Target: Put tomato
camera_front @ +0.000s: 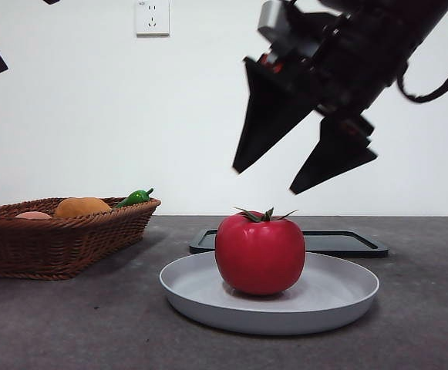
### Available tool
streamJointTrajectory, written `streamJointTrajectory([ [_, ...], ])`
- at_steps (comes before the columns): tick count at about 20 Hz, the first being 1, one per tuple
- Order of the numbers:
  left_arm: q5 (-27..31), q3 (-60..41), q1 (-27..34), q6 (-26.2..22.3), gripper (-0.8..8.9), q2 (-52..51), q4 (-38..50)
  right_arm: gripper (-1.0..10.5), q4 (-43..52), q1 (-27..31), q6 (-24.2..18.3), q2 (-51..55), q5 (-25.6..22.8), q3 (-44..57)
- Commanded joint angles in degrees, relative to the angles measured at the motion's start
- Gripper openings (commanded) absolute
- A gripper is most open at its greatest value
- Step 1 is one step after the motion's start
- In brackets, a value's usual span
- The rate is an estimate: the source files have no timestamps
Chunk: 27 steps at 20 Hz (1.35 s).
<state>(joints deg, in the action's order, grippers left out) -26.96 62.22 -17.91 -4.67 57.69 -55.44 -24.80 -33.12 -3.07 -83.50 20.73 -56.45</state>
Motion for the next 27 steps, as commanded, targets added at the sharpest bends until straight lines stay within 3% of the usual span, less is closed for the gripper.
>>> streamJointTrajectory([
  [1, -0.2, 1.1, -0.2, -0.7, 4.96, 0.3, 0.7, 5.3, 2.0, -1.5, -0.4, -2.6, -0.3, -1.0],
  [7, -0.2, 1.1, -0.2, -0.7, 4.96, 0.3, 0.8, 5.5, 4.3, -3.5, -0.4, -6.6, -4.4, -1.0],
  [20, -0.2, 1.1, -0.2, -0.6, 4.96, 0.3, 0.9, 5.4, 5.4, -4.3, -0.3, -12.9, -5.8, -1.0],
  [21, -0.2, 1.1, -0.2, -0.6, 4.96, 0.3, 0.9, 5.0, 5.3, -4.3, -0.3, -12.9, -6.2, -1.0],
  [24, -0.2, 1.1, -0.2, -0.6, 4.96, 0.3, 0.9, 2.0, 5.0, -4.2, -0.1, -12.8, -6.0, -1.0],
  [27, -0.2, 1.1, -0.2, -0.7, 4.96, 0.3, 0.9, 1.9, 4.9, -4.3, 0.3, -12.1, -5.7, -1.5],
])
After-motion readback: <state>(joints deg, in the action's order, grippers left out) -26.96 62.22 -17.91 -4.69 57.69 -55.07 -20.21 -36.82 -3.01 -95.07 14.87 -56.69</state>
